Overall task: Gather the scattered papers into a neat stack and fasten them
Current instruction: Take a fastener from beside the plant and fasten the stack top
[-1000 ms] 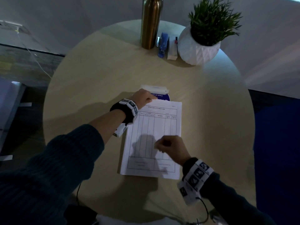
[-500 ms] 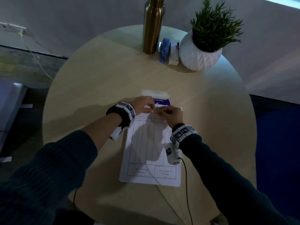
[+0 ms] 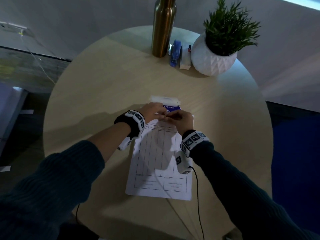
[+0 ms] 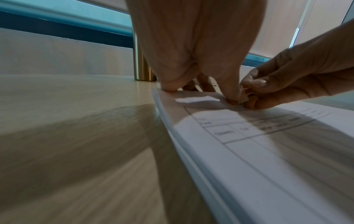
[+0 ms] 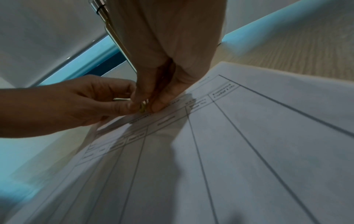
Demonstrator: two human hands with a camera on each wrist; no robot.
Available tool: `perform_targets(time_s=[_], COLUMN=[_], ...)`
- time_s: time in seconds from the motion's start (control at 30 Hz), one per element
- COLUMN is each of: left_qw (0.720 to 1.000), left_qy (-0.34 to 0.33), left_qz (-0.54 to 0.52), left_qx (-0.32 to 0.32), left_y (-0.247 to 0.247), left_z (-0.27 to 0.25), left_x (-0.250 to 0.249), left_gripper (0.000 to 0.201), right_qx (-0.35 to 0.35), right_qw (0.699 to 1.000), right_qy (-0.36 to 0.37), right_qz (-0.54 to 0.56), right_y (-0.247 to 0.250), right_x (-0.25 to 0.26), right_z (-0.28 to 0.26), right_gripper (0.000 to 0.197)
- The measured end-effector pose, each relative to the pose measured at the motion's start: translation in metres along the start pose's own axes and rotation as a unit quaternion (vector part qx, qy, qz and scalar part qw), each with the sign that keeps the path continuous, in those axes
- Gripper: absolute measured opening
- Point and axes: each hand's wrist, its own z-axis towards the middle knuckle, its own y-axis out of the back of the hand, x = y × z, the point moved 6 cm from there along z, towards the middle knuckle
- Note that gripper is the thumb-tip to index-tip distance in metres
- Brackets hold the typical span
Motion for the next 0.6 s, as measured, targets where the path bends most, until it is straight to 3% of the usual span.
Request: perform_targets(time_s=[0.13,0.3,0.43,0.6], left_qw=[1.0,0.994,0.993,0.992], left_qy=[-0.003,0.049,0.081,0.108], left_qz=[-0.026,-0.085,-0.059,-0.031], left_qx=[-0.015,-0.04,-0.066,-0.062], left_y=[0.0,0.003,0.005,0.005], left_z=[0.0,-0.003,-0.001,0.003], left_x=[0.002,0.011,0.01,0.009], left_gripper=[0.011,0.033,0.015,0.011], right_qx=[-0.006,0.015,0.054,0.098], right_qw=[0.996,0.99,0.971,0.927], right_qy=[0.049,0.097,0.123,0.172], right_qz=[-0.07,-0.106,-0.199,-0.318], right_y=[-0.002,0.001,-0.001,-0.009], right_x=[0.011,0.028,0.035,0.047], right_z=[0.007,0.014,0.024,0.027], right_gripper=[0.015,0.011,0.012,0.01])
